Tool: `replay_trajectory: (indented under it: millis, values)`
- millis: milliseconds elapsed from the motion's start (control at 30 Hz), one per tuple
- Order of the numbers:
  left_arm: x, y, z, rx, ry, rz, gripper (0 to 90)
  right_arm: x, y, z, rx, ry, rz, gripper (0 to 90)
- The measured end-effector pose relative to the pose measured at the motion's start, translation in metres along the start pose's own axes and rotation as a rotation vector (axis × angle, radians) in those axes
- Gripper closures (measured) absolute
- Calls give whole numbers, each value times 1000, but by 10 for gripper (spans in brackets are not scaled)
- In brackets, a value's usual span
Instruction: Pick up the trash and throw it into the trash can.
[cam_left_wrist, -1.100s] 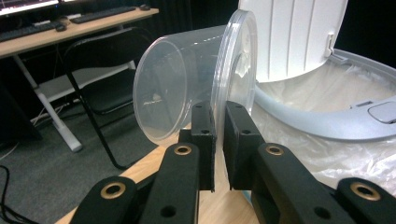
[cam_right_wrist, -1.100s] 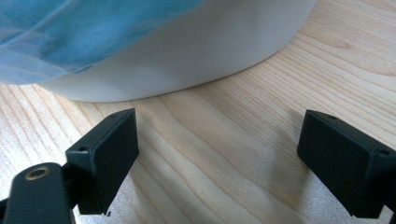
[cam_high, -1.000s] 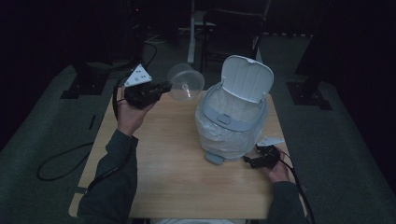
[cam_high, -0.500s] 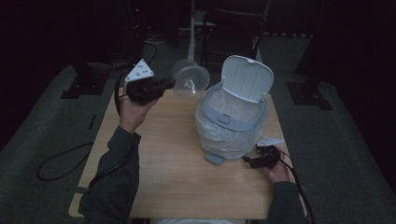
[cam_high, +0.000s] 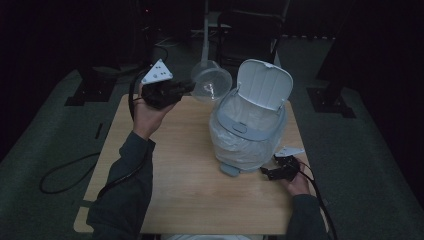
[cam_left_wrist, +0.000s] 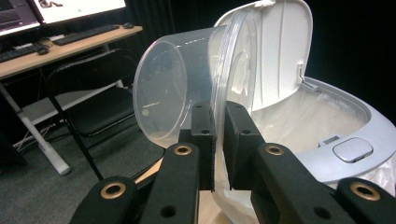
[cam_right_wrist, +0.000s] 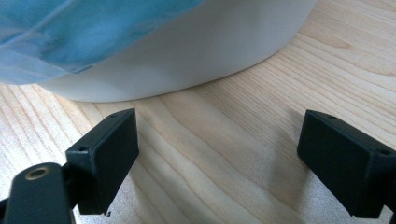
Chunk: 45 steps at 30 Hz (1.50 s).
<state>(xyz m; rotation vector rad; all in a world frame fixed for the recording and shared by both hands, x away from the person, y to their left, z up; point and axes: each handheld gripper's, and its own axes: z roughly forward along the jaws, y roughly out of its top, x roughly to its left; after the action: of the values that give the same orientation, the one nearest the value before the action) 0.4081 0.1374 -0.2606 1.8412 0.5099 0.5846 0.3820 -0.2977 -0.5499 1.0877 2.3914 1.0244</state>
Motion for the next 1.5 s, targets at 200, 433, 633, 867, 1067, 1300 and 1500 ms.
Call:
replay_trajectory:
  millis: [200,433,633,867,1067,1300,1500]
  values:
    - [-3,6,6,-1,-13,9,845,0,0,0,0,0,1,117]
    - [-9,17,13,-2,-30,29,845,0,0,0,0,0,1,117]
    - [-12,27,16,-4,-42,43,845,0,0,0,0,0,1,117]
    - [-16,36,21,-5,-59,55,844,0,0,0,0,0,1,117]
    - [-22,43,26,-6,-72,70,844,0,0,0,0,2,0,117]
    - [-30,50,33,-3,-92,92,843,0,0,0,0,2,-1,117]
    - [-36,54,39,-2,-106,101,842,0,0,0,0,3,-1,117]
